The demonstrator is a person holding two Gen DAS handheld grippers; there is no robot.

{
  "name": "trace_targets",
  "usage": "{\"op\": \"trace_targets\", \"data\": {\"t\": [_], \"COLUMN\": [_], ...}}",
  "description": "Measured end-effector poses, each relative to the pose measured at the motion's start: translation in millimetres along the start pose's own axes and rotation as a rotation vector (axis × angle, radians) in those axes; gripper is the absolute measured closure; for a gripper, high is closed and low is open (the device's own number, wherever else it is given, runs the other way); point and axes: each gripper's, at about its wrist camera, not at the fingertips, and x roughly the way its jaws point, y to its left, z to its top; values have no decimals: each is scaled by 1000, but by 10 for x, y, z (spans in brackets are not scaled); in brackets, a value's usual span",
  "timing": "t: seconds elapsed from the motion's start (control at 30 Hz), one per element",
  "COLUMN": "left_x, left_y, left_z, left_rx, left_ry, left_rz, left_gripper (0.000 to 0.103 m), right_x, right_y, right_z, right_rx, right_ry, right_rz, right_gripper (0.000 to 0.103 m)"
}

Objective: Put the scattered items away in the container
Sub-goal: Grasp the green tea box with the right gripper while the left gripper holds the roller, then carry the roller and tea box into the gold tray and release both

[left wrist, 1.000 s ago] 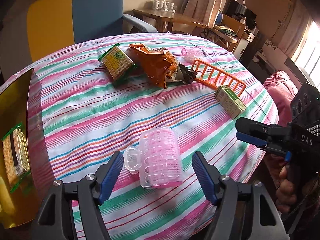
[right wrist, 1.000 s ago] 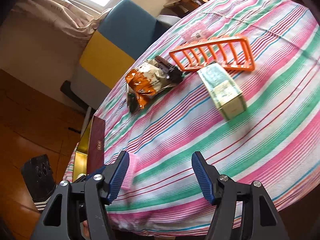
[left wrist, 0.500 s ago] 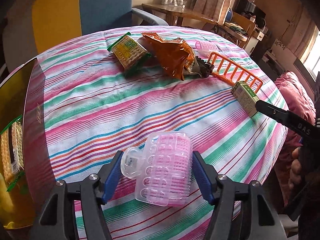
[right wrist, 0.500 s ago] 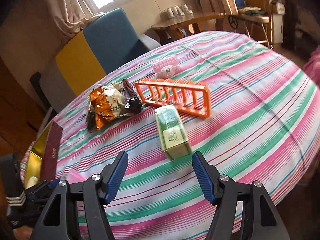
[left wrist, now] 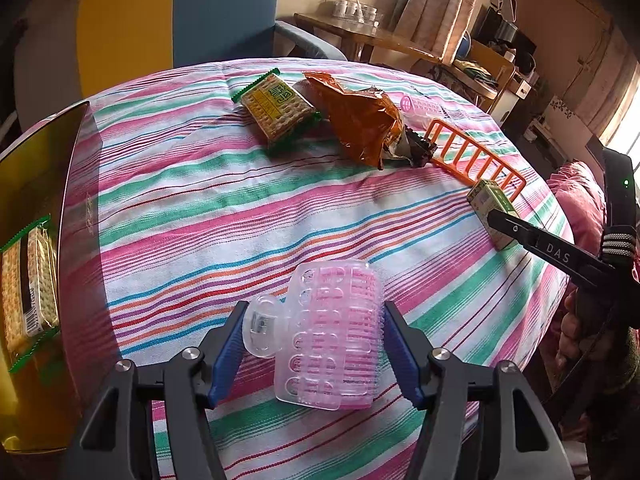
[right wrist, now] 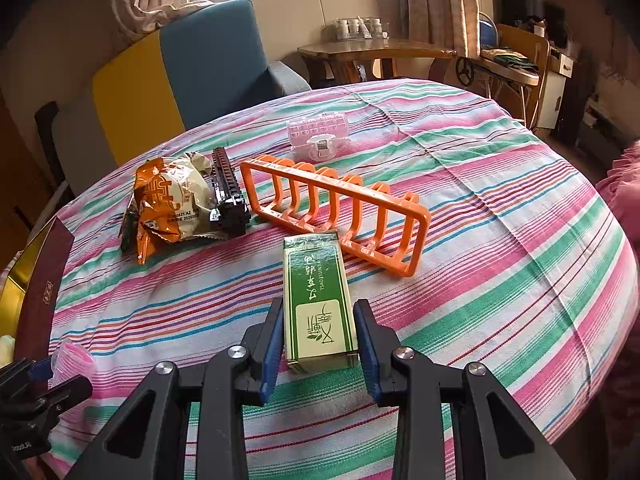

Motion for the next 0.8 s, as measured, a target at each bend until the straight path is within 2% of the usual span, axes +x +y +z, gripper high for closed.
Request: {"op": "trace_targets", "data": {"t": [0.33, 0.5, 0.67, 0.8], "left_x": [-100, -100, -95, -138], "left_y": [25, 32, 14, -4], "left_z": [-120, -139, -143, -157], "left_rx": [-3, 2, 21, 38], "left_ry": [-14, -12, -22, -45], "left_rz": [-16, 12, 30, 36], "left_gripper": [38, 37, 38, 38], "right_x": [-181, -215, -182, -185], "right_y": [342, 507, 467, 501], "right_z": [-295, -411, -425, -430], "right_rx": [-84, -122, -86, -99], "right_ry": [21, 23, 34, 29], "right_rz": [56, 82, 107, 90], "right_gripper": [69, 70, 69, 69]}}
